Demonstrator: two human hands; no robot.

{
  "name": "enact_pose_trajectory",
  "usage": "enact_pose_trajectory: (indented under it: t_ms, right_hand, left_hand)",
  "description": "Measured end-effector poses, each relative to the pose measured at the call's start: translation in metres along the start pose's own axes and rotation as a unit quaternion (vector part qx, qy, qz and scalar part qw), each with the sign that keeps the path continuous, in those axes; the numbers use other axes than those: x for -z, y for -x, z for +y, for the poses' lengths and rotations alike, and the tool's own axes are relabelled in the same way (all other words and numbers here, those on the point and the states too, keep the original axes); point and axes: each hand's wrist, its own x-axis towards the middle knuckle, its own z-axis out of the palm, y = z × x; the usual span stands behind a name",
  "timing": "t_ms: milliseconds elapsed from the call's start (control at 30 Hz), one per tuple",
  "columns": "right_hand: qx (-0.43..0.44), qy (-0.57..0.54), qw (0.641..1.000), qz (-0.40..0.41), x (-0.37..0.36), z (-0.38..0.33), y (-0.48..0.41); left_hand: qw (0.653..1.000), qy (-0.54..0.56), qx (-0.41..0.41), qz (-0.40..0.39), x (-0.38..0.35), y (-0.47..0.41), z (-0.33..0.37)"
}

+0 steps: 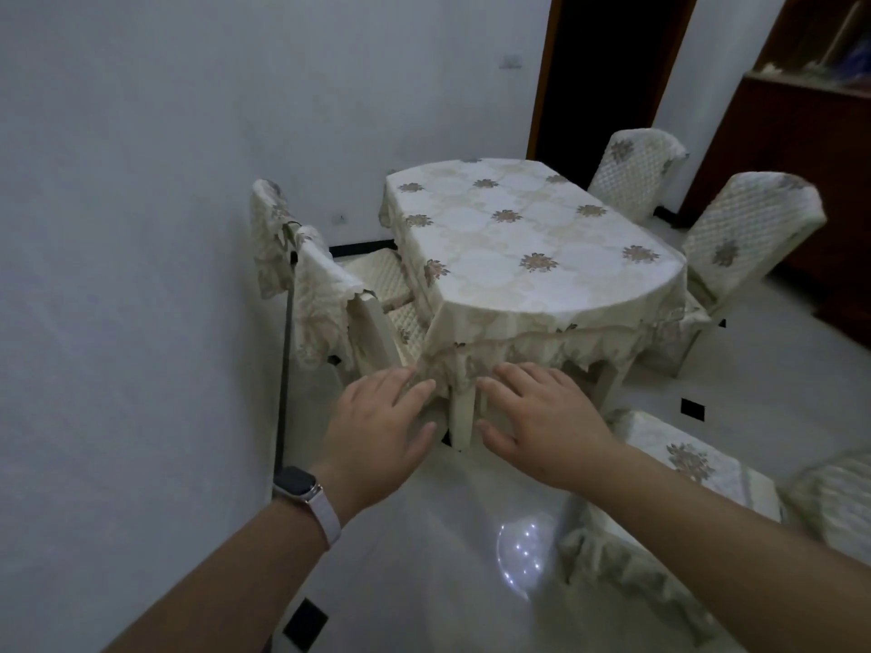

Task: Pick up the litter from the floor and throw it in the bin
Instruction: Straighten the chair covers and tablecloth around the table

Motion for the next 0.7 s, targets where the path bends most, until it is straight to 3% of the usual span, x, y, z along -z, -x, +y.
enact_pose_trajectory:
  t_ms: [400, 700]
  right_hand:
    - [0.038, -0.032, 0.998, -0.026, -0.079, 0.034, -0.134]
    - [0.097, -0.092, 0.989, -0.060, -0.133, 0.047, -0.303]
  left_hand:
    - [0.999, -0.035, 0.027, -0.026, -0.061, -0.068, -0.094]
    - [0.985, -0.049, 0.158, -0.048, -0.086, -0.170, -0.183]
